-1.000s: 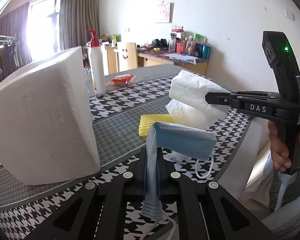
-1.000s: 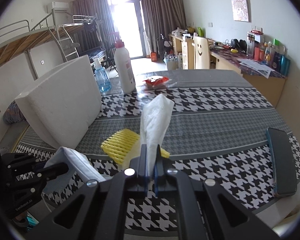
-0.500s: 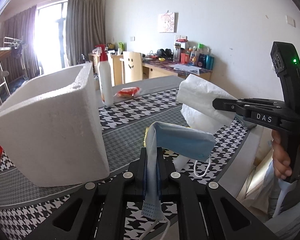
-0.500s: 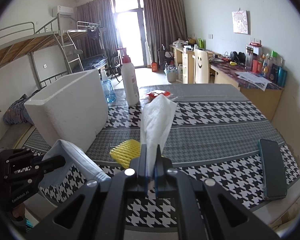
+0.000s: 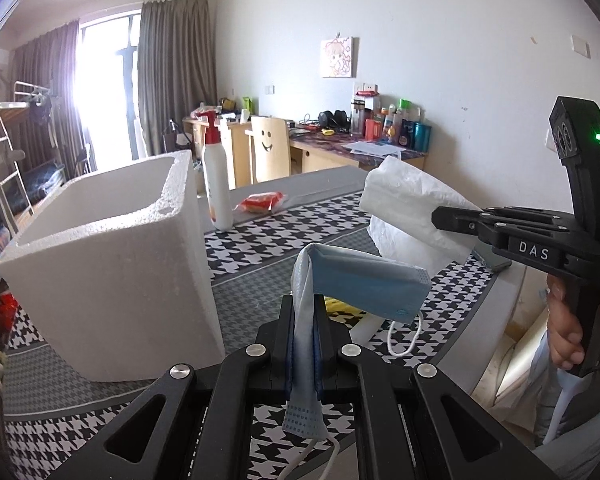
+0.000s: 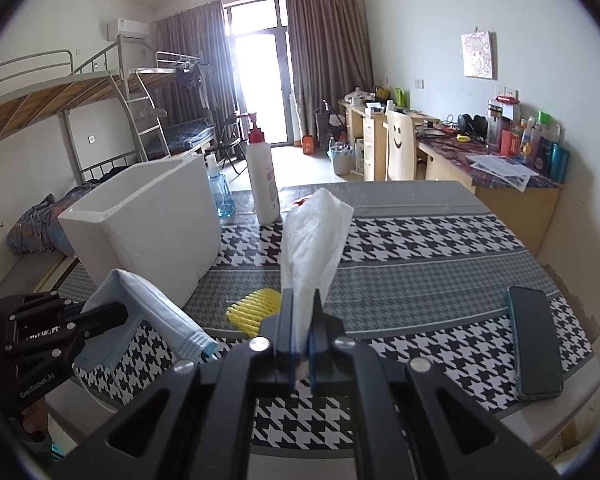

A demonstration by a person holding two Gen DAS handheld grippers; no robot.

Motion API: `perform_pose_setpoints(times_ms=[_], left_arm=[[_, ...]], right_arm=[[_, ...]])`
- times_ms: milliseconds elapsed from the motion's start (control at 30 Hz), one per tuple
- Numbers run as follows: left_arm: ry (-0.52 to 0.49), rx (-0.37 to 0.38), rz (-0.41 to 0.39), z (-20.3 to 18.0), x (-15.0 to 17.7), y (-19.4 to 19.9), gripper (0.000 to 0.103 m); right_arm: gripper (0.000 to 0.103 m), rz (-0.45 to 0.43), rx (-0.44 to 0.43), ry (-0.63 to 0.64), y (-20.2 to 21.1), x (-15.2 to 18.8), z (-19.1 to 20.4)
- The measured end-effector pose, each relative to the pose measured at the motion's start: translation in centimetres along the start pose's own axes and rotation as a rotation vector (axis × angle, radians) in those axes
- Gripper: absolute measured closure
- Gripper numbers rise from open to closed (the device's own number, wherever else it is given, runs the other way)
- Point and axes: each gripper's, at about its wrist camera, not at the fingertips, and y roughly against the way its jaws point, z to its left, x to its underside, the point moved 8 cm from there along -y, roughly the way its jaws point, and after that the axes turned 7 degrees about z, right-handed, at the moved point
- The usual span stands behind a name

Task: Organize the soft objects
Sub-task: 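Lift the blue mask with the left tool while the right tool lifts the white tissue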

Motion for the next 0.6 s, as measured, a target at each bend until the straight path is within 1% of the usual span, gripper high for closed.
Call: perform_pose_setpoints(times_ms=[333,600], left_arm=[[-0.003,-0.026,-0.030,0.4,-1.4,0.8,0.095],[0.005,-0.033,-0.062,0.7,-2.4,1.7,0.095]], right_arm=[[0.096,-0.033,0.003,0.002,1.2,-0.4,0.0],[0.096,-0.050,0.005,0.015,1.6,-1.0,0.2]])
